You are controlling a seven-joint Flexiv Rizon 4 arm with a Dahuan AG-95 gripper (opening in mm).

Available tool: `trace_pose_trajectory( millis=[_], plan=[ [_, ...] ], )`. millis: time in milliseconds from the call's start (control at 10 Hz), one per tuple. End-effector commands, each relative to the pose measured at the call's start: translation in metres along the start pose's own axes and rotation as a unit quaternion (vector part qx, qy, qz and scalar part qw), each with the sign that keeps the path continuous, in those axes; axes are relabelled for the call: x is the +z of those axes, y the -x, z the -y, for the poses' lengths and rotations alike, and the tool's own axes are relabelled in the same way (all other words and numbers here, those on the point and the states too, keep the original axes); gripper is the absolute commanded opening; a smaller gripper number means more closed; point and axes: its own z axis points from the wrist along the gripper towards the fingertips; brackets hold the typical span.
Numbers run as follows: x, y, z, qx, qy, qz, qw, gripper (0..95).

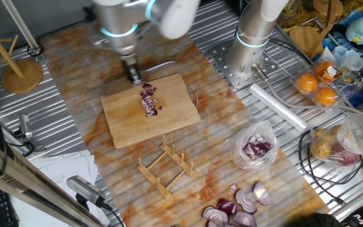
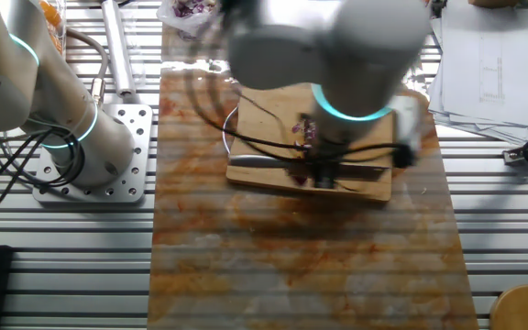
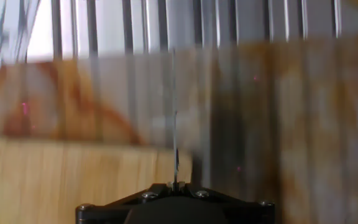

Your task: Chop the onions

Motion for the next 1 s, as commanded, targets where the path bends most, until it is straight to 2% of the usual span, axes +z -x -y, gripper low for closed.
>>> trace_pose_trajectory(
  millis=[100, 1000],
  plan=[
    [0.0021, -0.0251, -0.0017, 0.004, -0.002, 0.001, 1.0, 0.0],
    [0.0021, -0.025, -0.0018, 0.018, -0.005, 0.007, 0.9998, 0.0]
  ],
)
